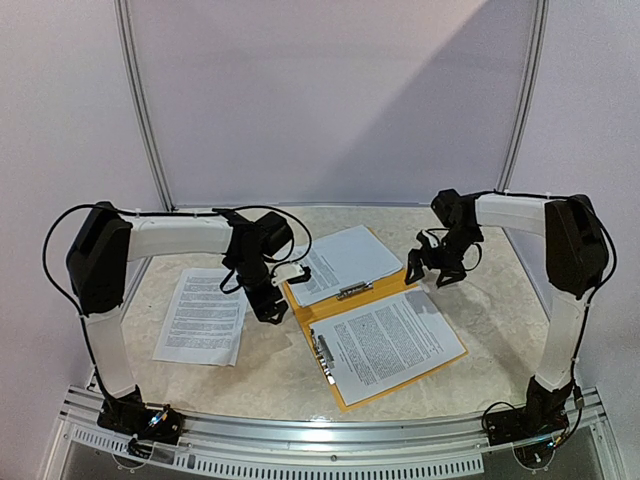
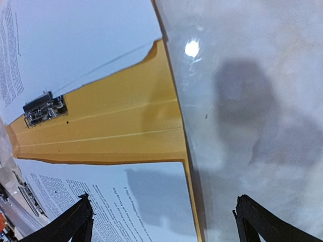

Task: Put the files into the folder
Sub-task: Place the file in the spring clip on the folder, then pick up the file from the center of the board.

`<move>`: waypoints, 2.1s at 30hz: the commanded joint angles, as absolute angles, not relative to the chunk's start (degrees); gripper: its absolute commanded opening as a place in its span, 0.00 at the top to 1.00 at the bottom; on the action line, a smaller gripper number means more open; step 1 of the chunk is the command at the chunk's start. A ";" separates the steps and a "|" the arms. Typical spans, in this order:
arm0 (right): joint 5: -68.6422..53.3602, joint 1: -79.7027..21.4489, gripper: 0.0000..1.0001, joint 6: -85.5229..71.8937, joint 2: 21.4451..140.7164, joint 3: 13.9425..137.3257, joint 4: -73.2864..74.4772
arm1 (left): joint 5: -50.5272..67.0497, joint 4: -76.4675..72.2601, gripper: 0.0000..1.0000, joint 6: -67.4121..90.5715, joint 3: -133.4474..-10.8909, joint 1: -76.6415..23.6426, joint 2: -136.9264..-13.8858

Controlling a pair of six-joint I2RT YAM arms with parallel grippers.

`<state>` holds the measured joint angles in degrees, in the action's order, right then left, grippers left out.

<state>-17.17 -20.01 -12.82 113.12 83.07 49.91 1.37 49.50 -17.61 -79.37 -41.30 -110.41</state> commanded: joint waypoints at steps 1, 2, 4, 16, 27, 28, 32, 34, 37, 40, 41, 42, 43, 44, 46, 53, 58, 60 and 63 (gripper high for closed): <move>-7.41 -20.47 0.01 -11.57 105.64 87.72 50.24 | 0.84 53.38 0.14 -22.12 -83.65 -41.70 -105.12; -6.17 -20.54 0.01 -11.39 104.43 88.27 49.70 | 1.43 54.54 0.14 -23.02 -84.46 -41.29 -103.94; -2.27 -21.08 0.01 -9.93 100.05 88.62 47.12 | 3.23 57.75 0.12 -24.85 -86.05 -39.81 -101.65; -14.23 -23.64 0.01 0.52 74.29 66.61 -5.03 | -5.22 68.87 0.09 -29.90 -80.82 -15.84 -87.67; -18.71 -37.97 0.11 -15.98 81.16 73.99 -0.60 | -20.80 57.06 0.11 -36.50 -61.80 1.31 -80.97; -15.93 -41.07 0.11 -15.69 84.41 75.64 1.19 | -22.20 55.53 0.11 -36.97 -60.37 1.32 -80.60; -4.72 -50.15 0.11 -23.10 96.01 84.52 7.93 | -25.47 50.74 0.11 -38.40 -56.15 1.32 -79.84; -1.18 -53.95 0.11 -27.46 102.20 89.49 11.99 | -26.34 48.57 0.11 -39.33 -54.07 1.25 -79.66; -0.32 -58.32 0.13 -32.55 113.49 99.12 19.98 | -25.28 46.28 0.12 -40.00 -51.40 0.36 -79.72; -1.28 -60.37 0.14 -38.47 122.07 104.98 24.30 | -25.93 43.58 0.13 -39.86 -48.36 -2.16 -79.85; -2.03 -60.87 0.15 -39.92 124.21 105.52 24.05 | -26.26 42.54 0.13 -39.86 -47.23 -3.15 -80.00; -2.62 -61.27 0.15 -41.61 126.26 106.01 23.55 | -26.84 41.35 0.13 -39.94 -46.19 -4.28 -80.24; -3.13 -61.45 0.15 -42.70 127.30 106.46 23.58 | -27.60 40.14 0.13 -40.17 -44.94 -5.24 -80.85; -3.72 -61.61 0.15 -44.59 128.48 106.74 23.27 | -28.66 38.76 0.13 -40.46 -43.82 -6.24 -81.55; -5.30 -61.93 0.17 -47.26 130.23 106.77 21.41 | -30.53 36.57 0.13 -40.85 -41.99 -8.14 -82.84; -12.92 -64.21 0.20 -55.36 140.02 112.70 17.28 | -30.61 34.13 0.13 -39.39 -39.91 -13.91 -85.86; -13.53 -64.28 0.21 -62.67 144.28 112.70 13.38 | -29.92 34.09 0.13 -38.70 -39.99 -16.59 -86.86; -12.25 -64.28 0.21 -63.78 144.68 112.68 13.57 | -29.67 34.23 0.13 -38.44 -40.03 -17.33 -87.12; -9.93 -64.48 0.21 -63.98 144.13 112.23 13.77 | -29.53 34.41 0.13 -38.07 -40.16 -18.00 -87.44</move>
